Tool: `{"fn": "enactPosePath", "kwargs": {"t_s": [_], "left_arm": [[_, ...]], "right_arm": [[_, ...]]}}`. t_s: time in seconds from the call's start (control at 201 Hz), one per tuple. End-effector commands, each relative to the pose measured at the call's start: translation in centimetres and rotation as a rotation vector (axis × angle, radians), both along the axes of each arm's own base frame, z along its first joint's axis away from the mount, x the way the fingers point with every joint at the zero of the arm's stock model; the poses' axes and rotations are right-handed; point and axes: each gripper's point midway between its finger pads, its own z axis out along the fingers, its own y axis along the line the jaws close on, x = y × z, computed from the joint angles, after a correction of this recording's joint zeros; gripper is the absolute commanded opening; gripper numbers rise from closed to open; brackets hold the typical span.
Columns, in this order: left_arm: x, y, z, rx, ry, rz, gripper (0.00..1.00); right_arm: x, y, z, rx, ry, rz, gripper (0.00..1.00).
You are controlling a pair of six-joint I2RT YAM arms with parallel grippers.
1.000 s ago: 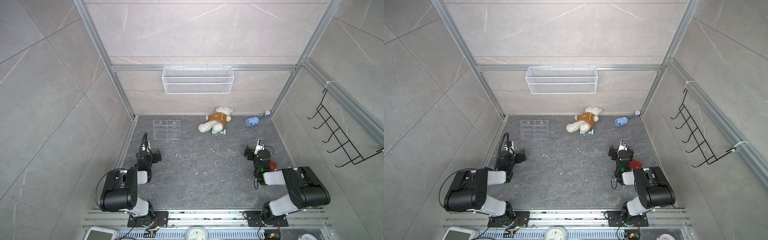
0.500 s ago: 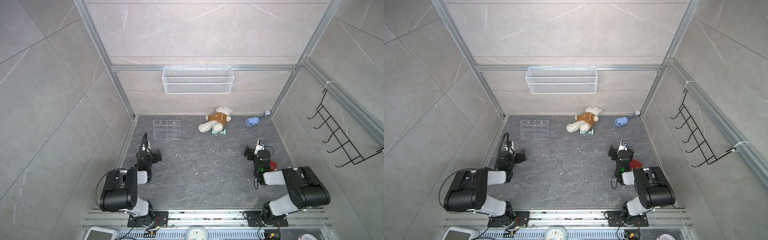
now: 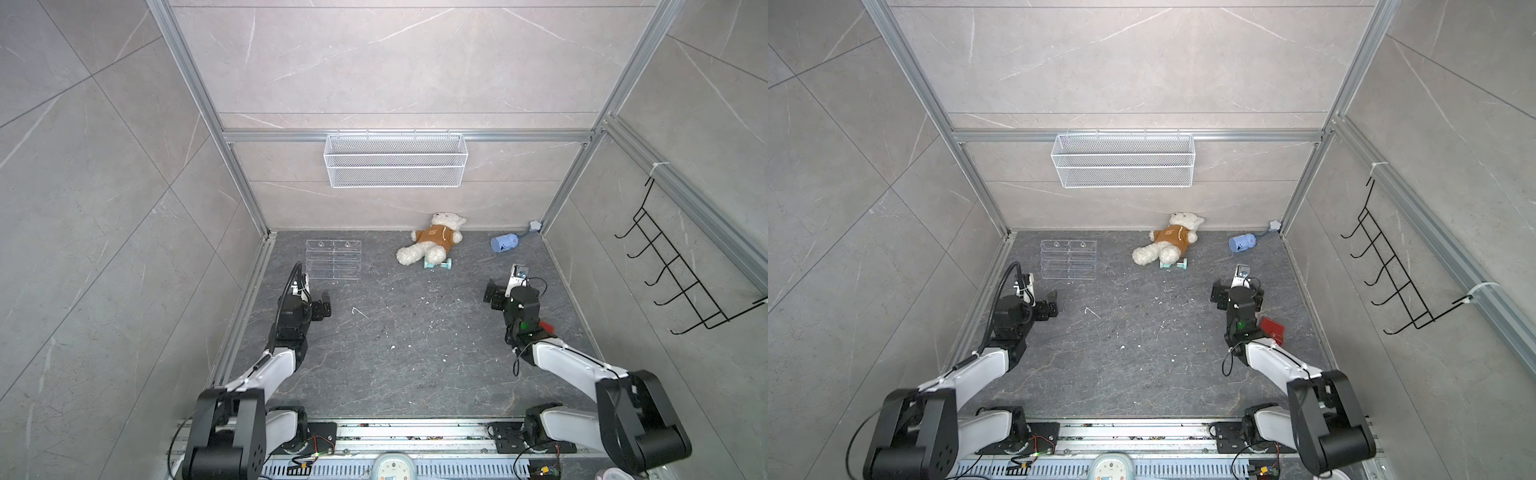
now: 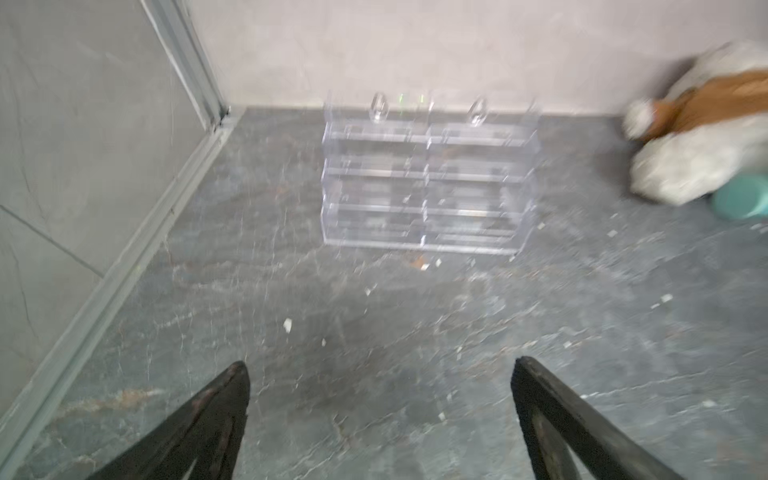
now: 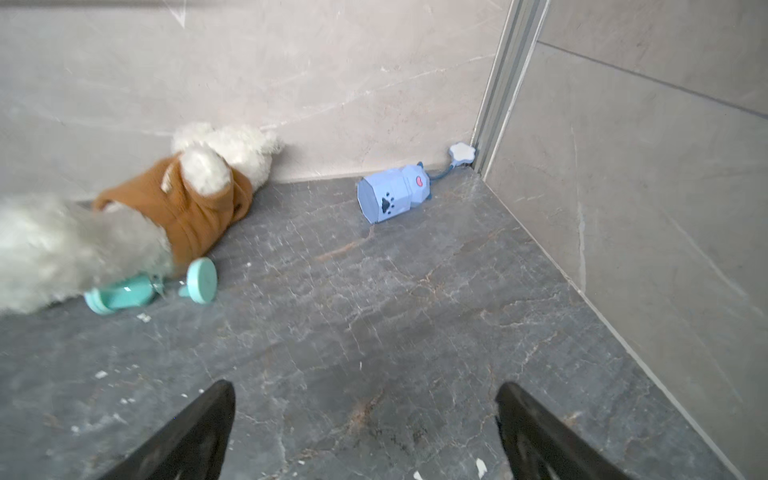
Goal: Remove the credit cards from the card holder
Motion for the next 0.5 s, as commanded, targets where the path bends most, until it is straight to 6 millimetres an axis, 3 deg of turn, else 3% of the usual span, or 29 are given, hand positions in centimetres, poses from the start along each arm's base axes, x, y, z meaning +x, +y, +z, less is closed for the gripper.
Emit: {"fn": "enactPosePath", "kwargs": {"t_s": [0.0, 0.1, 0.289, 0.498], "left_arm": [[-1.4, -2.3, 3.2, -0.172, 0.021, -0.034, 1.0], [-3.0, -3.7, 4.6, -0.339, 0.108, -0.045, 1.0], [-7.3, -8.4, 7.7, -0.543, 0.198, -0.248, 1.0], [-11.8, -10.1, 9.2, -0.613, 0.295, -0.337, 1.0]], "right_arm": [[-3.0, 0.3, -1.5, 0.093, 0.221, -0.017, 1.0], [-5.2, 1.4, -0.5, 0.2, 0.293, 0.019, 1.0], [-10.0, 2.0, 1.0, 0.333, 0.392, 0.034, 1.0], [-13.7, 2.5, -0.2, 0.441, 0.503, 0.013, 0.98]]}}
